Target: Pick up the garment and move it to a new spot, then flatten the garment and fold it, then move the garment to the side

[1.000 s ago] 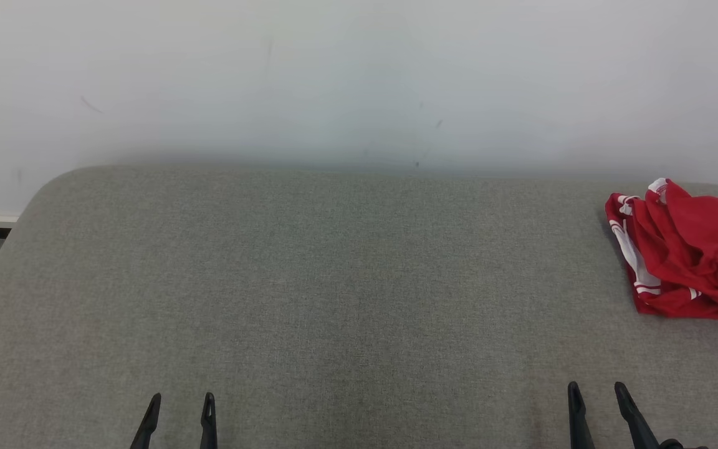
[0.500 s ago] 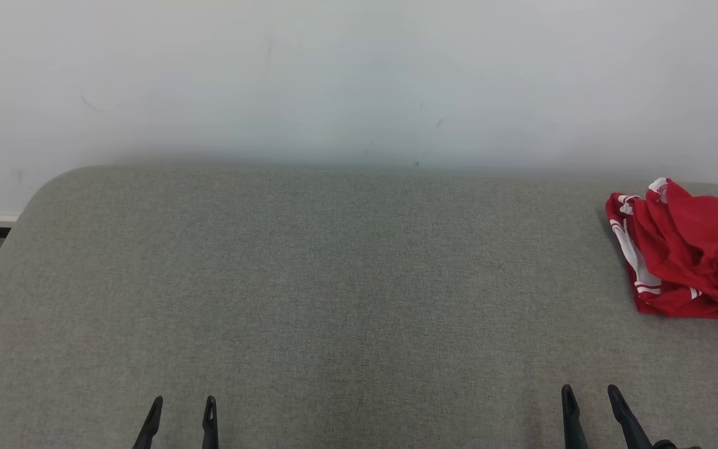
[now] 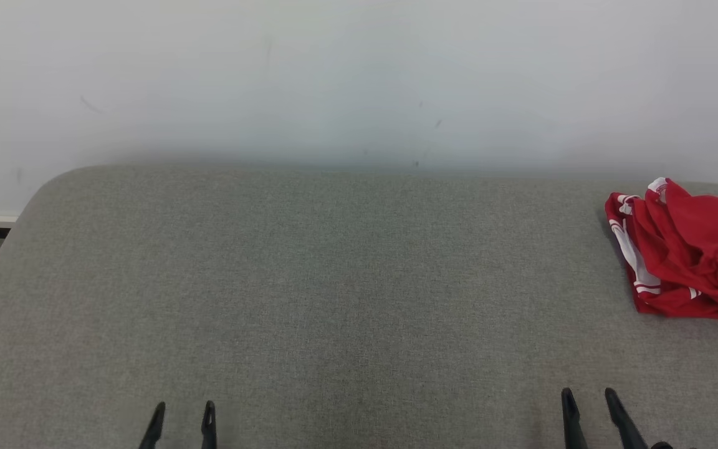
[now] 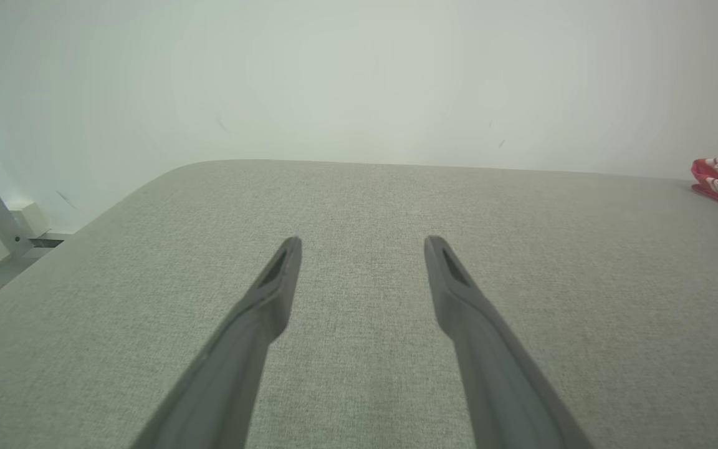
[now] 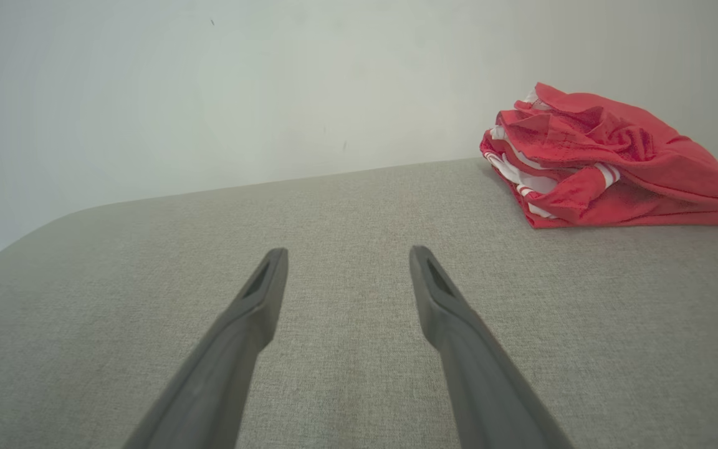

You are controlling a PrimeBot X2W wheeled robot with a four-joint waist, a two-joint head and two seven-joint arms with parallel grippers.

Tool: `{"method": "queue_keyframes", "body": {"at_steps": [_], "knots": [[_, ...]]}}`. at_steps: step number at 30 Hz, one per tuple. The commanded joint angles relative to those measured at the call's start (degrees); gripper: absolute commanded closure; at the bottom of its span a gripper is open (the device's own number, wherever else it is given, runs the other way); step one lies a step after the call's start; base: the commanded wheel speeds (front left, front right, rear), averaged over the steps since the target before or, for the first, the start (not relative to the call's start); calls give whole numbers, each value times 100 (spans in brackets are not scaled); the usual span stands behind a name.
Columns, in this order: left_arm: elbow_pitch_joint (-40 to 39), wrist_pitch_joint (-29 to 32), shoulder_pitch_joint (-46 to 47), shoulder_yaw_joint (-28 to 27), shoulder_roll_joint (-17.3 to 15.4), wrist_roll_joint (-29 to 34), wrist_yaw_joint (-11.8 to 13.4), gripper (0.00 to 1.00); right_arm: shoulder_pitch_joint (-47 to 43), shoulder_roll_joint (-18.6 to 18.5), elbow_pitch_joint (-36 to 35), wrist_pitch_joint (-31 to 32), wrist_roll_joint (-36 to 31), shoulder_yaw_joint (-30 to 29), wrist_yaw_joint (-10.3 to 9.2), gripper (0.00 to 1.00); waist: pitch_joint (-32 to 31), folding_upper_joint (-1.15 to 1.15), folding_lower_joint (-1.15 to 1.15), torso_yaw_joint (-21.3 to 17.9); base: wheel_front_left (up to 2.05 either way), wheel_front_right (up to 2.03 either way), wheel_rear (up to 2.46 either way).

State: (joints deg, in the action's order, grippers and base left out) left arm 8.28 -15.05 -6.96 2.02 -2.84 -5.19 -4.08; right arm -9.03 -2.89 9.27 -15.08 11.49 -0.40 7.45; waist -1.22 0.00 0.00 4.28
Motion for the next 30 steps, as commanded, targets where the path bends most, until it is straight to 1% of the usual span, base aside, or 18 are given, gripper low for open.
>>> {"method": "queue_keyframes", "body": {"at_steps": [1,4,16,30], "knots": [[65,3,-8,-4,4,-25,1,100,-29,2,68,1,4,-2,0,100,0,0,0,0,0,0,0],[149,9,-12,0,11,-84,-1,100,-59,7,151,9,47,-1,0,100,1,0,0,-3,0,0,0],[277,300,287,24,-3,-1527,-47,100,104,-50,107,342,1422,-171,1,100,14,0,0,-44,0,0,0],[455,593,607,43,-14,-2952,-112,100,273,-100,70,679,2777,-349,1,100,29,0,0,-91,0,0,0]]}}
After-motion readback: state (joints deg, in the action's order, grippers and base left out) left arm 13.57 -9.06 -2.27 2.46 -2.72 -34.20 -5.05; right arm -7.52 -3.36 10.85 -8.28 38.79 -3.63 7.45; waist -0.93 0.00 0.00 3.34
